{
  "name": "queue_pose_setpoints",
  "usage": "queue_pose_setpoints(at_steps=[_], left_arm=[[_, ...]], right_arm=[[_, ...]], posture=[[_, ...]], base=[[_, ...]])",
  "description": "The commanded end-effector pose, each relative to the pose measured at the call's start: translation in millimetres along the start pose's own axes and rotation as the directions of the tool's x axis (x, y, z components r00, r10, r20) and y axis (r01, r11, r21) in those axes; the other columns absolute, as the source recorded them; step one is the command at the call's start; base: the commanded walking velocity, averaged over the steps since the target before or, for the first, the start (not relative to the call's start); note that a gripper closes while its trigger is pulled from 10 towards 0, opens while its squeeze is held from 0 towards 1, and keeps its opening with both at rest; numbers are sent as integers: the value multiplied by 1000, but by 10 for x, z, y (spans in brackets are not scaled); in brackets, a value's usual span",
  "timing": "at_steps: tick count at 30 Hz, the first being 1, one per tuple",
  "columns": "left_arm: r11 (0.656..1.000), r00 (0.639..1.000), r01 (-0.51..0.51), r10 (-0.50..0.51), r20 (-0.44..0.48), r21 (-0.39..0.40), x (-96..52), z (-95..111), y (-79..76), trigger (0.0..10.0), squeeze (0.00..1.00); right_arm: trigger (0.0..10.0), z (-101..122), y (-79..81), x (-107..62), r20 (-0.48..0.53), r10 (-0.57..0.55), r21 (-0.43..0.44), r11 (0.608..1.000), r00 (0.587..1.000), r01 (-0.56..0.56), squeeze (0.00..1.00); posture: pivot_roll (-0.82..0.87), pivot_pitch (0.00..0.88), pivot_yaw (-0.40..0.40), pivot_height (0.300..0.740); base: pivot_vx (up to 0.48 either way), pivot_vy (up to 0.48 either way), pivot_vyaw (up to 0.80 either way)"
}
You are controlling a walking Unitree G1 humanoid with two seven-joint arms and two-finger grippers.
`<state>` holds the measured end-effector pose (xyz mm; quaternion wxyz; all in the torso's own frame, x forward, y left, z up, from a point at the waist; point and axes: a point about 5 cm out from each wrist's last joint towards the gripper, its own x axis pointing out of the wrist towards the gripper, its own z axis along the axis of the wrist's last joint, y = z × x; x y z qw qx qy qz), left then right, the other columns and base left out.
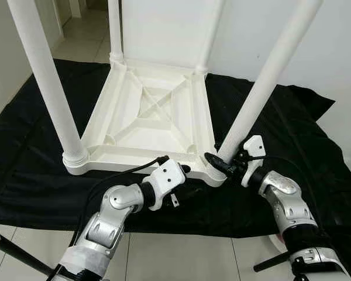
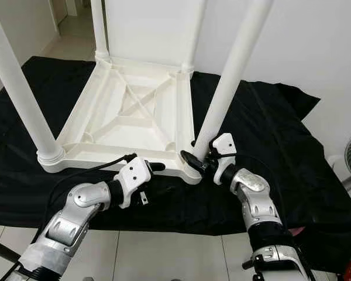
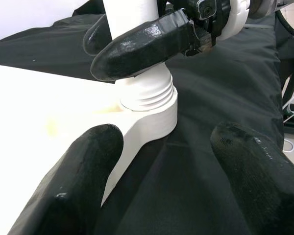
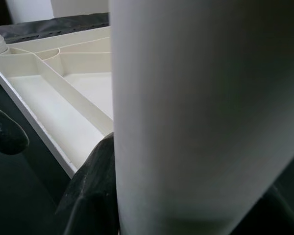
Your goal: Building children table
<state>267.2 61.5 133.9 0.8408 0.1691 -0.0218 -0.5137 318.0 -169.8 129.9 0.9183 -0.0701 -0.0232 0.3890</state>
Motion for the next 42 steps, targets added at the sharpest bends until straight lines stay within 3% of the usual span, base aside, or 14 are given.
queue_pose_setpoints(at_steps=[1,3,4,5,13,17,18,28,35,36,37,38,41,42], left_arm=[[998,998,-65,65,0,-1,3,8,8,10000,0],[998,998,-65,65,0,-1,3,8,8,10000,0],[998,998,-65,65,1,-2,6,11,6,10000,0],[998,998,-69,69,3,-3,8,15,11,10000,0],[997,997,-80,80,5,-7,2,24,19,10000,0],[997,997,-81,81,7,-18,15,16,-10,10000,0],[997,997,-81,81,7,-18,15,16,-10,10000,0],[998,998,-67,67,12,-16,51,31,-16,10000,0],[997,997,-73,74,12,-20,48,33,-16,10000,0],[997,997,-74,74,12,-22,47,31,-23,10000,0],[997,997,-74,74,12,-22,47,31,-23,10000,0],[997,997,-73,74,12,-22,47,29,-29,10000,0],[997,997,-73,74,13,-21,49,32,-33,10000,0],[997,997,-76,76,13,-19,48,34,-25,10000,0]], right_arm=[[0,-132,56,-13,-80,43,-27,999,996,-45,0],[0,-132,56,-13,-80,43,-27,999,996,-45,0],[9294,-144,48,-11,-81,28,-32,999,996,-31,0],[10000,-144,56,9,-76,-11,-21,1000,997,10,0],[10000,-125,78,81,-62,-238,23,970,969,240,0],[10000,-84,172,141,-74,-475,120,869,877,481,0],[10000,-84,172,141,-74,-475,120,869,877,481,0],[10000,-13,340,258,-114,-723,183,658,681,730,0],[10000,105,450,353,-78,-706,240,672,704,700,0],[10000,132,442,341,-71,-707,243,672,703,700,525],[10000,132,442,341,-71,-707,243,672,703,700,525],[10000,154,422,324,-63,-710,246,670,701,701,1000],[10000,192,371,295,-36,-710,249,675,703,694,1000],[10000,208,346,292,-22,-676,247,711,737,659,1000]], posture=[[8,0,-98,740],[8,0,-98,740],[5,0,-98,740],[3,0,-101,740],[-2,0,-107,740],[-13,11,-107,740],[-13,11,-107,740],[-22,15,-104,740],[-20,18,-108,740],[-20,18,-108,740],[-20,18,-108,740],[-20,18,-108,740],[-17,16,-112,740],[-15,16,-114,740]], base=[[0,0,0],[0,0,0],[0,0,0],[0,0,0],[0,0,0],[0,0,0],[0,0,0],[0,0,0],[0,0,0],[0,0,0],[0,0,0],[0,0,0],[0,0,0],[0,0,0]])
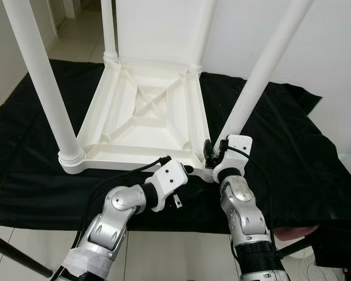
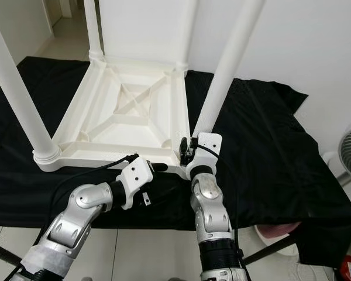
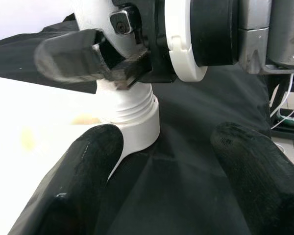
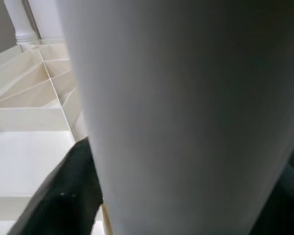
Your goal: Building children table
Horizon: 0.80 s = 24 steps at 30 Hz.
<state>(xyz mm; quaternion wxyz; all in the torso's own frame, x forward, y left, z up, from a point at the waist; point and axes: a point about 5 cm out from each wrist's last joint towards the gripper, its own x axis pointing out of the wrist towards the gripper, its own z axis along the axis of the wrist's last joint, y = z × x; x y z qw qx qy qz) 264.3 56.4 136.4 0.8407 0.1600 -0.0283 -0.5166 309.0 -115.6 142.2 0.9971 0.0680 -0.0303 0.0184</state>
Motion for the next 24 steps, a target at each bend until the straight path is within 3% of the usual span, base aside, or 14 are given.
queue_pose_setpoints(at_steps=[1,2,3,4,5,10,11,15,16,18,21,24], left_arm=[[997,997,-79,78,-8,-9,20,-9,13,10000,0],[997,997,-81,81,-8,-9,14,-9,22,10000,0],[997,997,-80,79,-10,-10,9,-16,19,10000,0],[997,997,-77,76,-14,-11,4,-29,12,10000,0],[997,997,-75,74,-17,-11,0,-37,7,10000,0],[998,998,-63,62,-19,-12,0,-44,-13,10000,0],[998,998,-54,54,-18,-11,-3,-43,-21,10000,0],[999,999,-40,40,-18,-10,-4,-38,-30,10000,0],[999,999,-40,40,-18,-10,-4,-38,-30,10000,0],[1000,1000,-24,24,-18,-7,-4,-36,-50,10000,0],[1000,1000,-19,18,-17,-7,-6,-32,-66,10000,0],[1000,1000,-16,16,-15,-8,-4,-29,-76,10000,0]], right_arm=[[10000,36,-68,26,2,30,0,1000,1000,-30,1000],[10000,58,-89,38,-2,123,-12,992,992,-123,1000],[10000,51,-95,33,-15,190,-5,982,982,-190,86],[10000,31,-114,24,-37,250,20,968,968,-249,0],[10000,18,-126,15,-51,289,40,957,956,-287,0],[10000,18,-209,-32,-68,419,-51,905,905,-423,0],[10000,0,-307,-56,-105,497,-78,859,861,-505,0],[10000,-22,-417,-60,-152,579,-150,788,801,-598,0],[10000,-22,-417,-60,-152,579,-150,788,801,-598,0],[10000,-54,-462,-51,-186,639,-145,733,746,-665,0],[10000,-91,-502,-24,-217,665,-158,699,715,-698,0],[10000,-117,-529,14,-231,670,-154,691,705,-707,0]], posture=[[-15,16,-114,740],[-17,16,-113,740],[-17,15,-114,740],[-17,15,-113,740],[-17,15,-113,740],[-18,15,-110,740],[-21,14,-106,740],[-17,11,-103,740],[-17,11,-103,740],[-14,7,-102,740],[-9,5,-103,740],[-5,3,-103,740]], base=[[0,0,0],[0,0,0],[0,0,0],[0,0,0],[0,0,0],[0,0,0],[0,0,0],[0,0,0],[0,0,0],[0,0,0],[0,0,0],[0,0,0]])
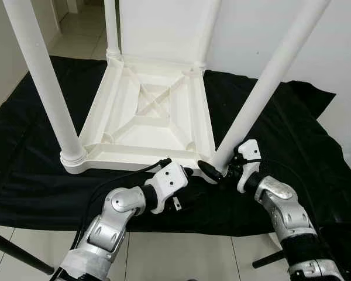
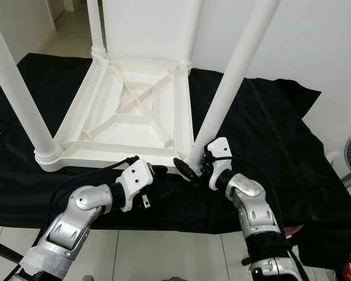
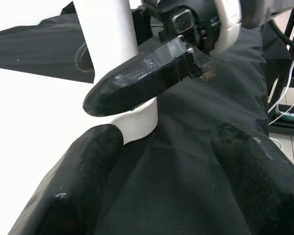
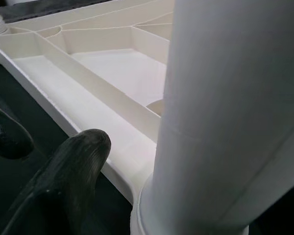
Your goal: Building children table
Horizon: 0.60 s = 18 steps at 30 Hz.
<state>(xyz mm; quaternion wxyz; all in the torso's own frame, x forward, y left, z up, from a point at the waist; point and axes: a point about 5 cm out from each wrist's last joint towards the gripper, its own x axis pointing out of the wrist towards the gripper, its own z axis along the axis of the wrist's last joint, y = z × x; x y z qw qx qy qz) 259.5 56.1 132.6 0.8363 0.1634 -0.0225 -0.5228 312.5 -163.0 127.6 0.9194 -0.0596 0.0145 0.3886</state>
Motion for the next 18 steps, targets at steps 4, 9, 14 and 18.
queue_pose_setpoints(at_steps=[4,9,14,18], left_arm=[[999,1000,-30,30,-3,-11,14,2,-35,10000,0],[1000,1000,-26,26,-5,-13,10,-1,-55,10000,0],[999,1000,-29,29,-7,-14,6,-4,-57,10000,0],[999,1000,-29,29,-7,-15,13,-5,-61,10000,0]], right_arm=[[4000,-84,-62,25,-37,28,-7,1000,999,-28,0],[0,-124,-77,54,-48,57,-18,998,997,-58,0],[0,-156,-83,51,-41,63,-10,998,997,-64,0],[10000,-180,-86,42,-35,26,5,1000,999,-26,0]], posture=[[0,1,-102,740],[10,0,-103,740],[13,0,-107,740],[8,0,-107,740]], base=[[0,0,0],[0,0,0],[0,0,0],[0,0,0]])
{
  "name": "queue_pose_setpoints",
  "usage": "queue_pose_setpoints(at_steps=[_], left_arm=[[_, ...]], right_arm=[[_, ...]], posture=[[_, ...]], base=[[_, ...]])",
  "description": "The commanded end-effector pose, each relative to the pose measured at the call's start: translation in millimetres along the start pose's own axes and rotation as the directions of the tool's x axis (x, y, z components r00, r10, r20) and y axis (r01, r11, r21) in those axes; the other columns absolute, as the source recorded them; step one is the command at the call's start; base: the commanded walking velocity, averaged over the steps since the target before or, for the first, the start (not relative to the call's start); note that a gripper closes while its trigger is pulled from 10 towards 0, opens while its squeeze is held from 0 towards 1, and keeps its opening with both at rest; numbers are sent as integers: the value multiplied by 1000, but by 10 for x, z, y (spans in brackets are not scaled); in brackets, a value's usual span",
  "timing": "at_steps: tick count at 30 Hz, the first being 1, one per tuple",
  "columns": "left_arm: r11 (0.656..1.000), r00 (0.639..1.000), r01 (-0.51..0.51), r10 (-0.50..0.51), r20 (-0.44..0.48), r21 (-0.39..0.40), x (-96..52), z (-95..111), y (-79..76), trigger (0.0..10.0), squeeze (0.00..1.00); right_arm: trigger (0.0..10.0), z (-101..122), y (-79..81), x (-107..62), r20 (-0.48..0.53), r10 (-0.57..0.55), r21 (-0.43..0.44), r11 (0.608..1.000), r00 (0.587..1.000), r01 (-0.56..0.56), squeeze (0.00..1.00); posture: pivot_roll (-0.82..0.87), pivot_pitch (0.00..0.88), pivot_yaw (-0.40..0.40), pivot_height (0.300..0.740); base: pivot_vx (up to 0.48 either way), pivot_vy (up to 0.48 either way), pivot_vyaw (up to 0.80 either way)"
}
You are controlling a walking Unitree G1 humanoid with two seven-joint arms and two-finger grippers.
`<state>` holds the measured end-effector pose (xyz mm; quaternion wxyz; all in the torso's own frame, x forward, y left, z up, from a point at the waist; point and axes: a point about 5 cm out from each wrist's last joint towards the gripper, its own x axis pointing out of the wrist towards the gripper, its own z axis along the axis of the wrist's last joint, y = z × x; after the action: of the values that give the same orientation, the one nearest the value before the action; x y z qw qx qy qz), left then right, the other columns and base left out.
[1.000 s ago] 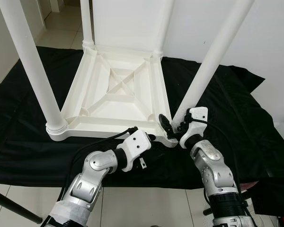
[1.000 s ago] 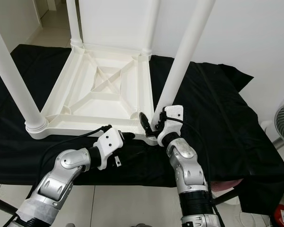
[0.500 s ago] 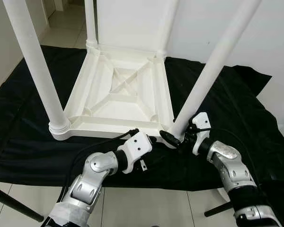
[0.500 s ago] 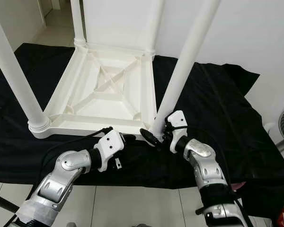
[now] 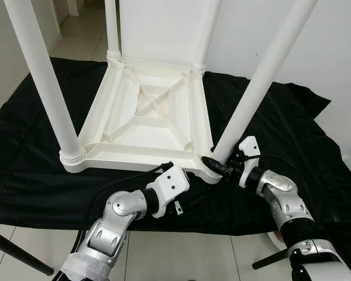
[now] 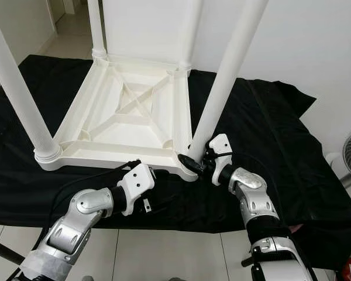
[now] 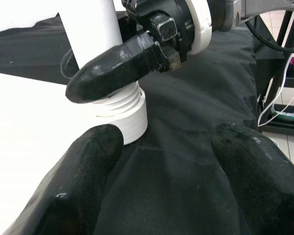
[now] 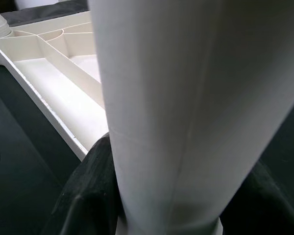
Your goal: Building children table
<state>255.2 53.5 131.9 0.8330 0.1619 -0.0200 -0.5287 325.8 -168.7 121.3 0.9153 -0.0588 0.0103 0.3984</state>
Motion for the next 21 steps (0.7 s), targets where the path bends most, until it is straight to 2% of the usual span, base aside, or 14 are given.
queue_pose_setpoints(at_steps=[1,6,8,14,15,16,17,20,21], left_arm=[[999,999,-42,42,-7,-12,12,-14,-13,10000,0],[999,999,-39,39,-5,-10,26,-11,-17,10000,0],[999,999,-40,40,-5,-9,34,-10,-9,10000,0],[999,999,-39,39,-5,-10,33,-10,-16,10000,0],[999,999,-39,38,-6,-10,31,-12,-17,10000,0],[999,999,-39,38,-6,-10,31,-12,-17,10000,0],[999,999,-39,39,-7,-10,28,-15,-16,10000,0],[999,999,-43,43,-9,-13,19,-21,-12,10000,0],[999,999,-43,43,-9,-13,19,-21,-12,10000,0]], right_arm=[[10000,-116,39,-14,-42,-7,10,1000,999,8,0],[10000,-109,59,-8,-7,-63,35,997,998,63,0],[10000,-87,79,-9,24,-145,57,988,989,143,0],[10000,-56,101,-21,44,-231,63,972,972,228,0],[10000,-38,115,-26,55,-292,70,955,955,288,0],[10000,-38,115,-26,55,-292,70,955,955,288,0],[10000,-21,140,-32,62,-354,75,934,933,349,0],[10000,16,262,-56,59,-539,122,839,840,530,0],[10000,16,262,-56,59,-539,122,839,840,530,0]], posture=[[6,0,-106,740],[-2,0,-108,740],[-11,0,-109,740],[-16,0,-112,740],[-18,0,-114,740],[-18,0,-114,740],[-19,0,-115,740],[-22,3,-116,740],[-22,3,-116,740]], base=[[0,0,0],[0,0,0],[0,0,0],[0,0,0],[0,0,0],[0,0,0],[0,0,0],[0,0,0],[0,0,0]])
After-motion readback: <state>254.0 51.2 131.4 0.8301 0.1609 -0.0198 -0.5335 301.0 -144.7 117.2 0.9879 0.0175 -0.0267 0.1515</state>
